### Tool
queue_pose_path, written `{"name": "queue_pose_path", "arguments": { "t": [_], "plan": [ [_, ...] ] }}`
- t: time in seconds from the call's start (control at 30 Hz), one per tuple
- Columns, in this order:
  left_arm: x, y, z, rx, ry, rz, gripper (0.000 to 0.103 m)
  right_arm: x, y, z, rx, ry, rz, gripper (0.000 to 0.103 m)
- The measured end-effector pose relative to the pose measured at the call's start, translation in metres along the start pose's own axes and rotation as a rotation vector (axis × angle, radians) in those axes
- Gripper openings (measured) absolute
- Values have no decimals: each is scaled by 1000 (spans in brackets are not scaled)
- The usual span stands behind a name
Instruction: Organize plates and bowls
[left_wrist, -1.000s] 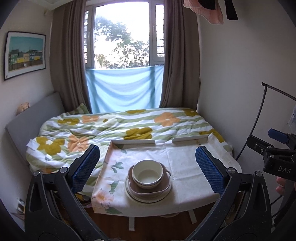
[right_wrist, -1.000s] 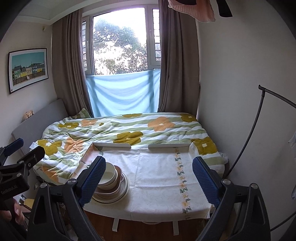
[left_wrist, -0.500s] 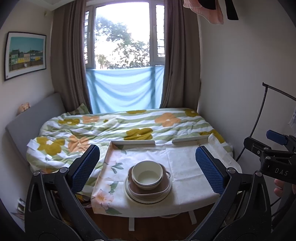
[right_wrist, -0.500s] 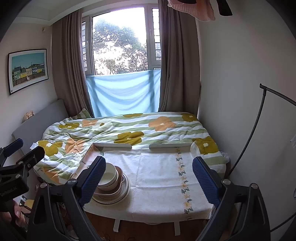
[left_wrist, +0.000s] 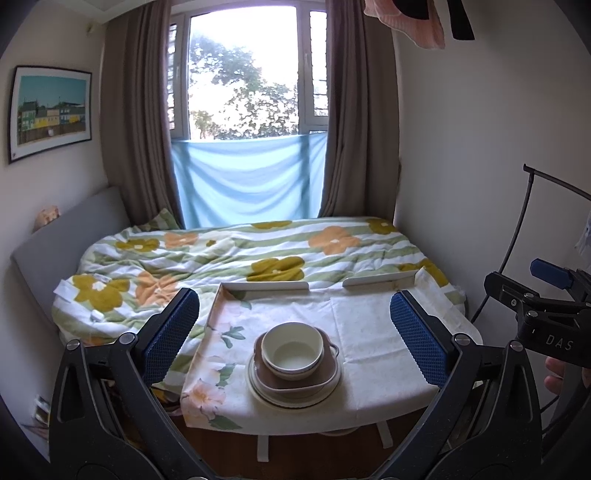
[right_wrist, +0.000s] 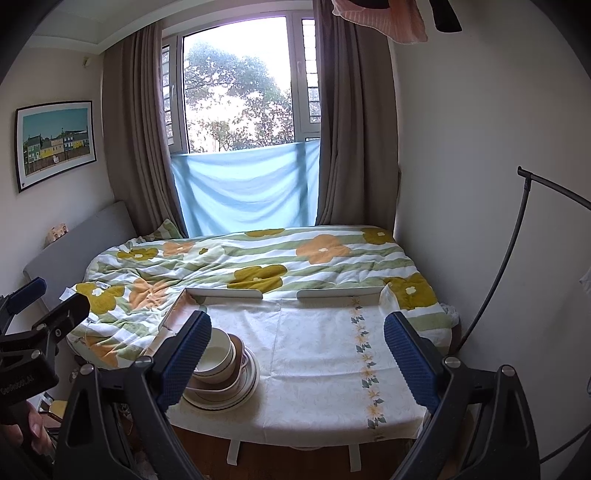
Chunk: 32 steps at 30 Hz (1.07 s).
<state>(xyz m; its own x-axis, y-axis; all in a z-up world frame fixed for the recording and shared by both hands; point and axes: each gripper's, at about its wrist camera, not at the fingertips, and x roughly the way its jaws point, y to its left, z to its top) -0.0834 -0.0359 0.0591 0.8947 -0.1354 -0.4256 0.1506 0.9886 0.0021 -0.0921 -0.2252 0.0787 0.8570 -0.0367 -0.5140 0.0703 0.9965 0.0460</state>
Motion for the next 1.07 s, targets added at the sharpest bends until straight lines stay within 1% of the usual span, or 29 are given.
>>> {"name": "queue_pose_path", "arguments": {
  "t": [0.6,0.87,1.07],
  "plan": [
    [0,-1,4,8,-12,20,103,2,1,1,2,3,3,93],
    [-2,-9,5,20,-39,78,103,2,0,1,2,4,2,93],
    [4,-17,3,16,-32,62,103,7,-1,0,10,20,4,93]
  ]
}}
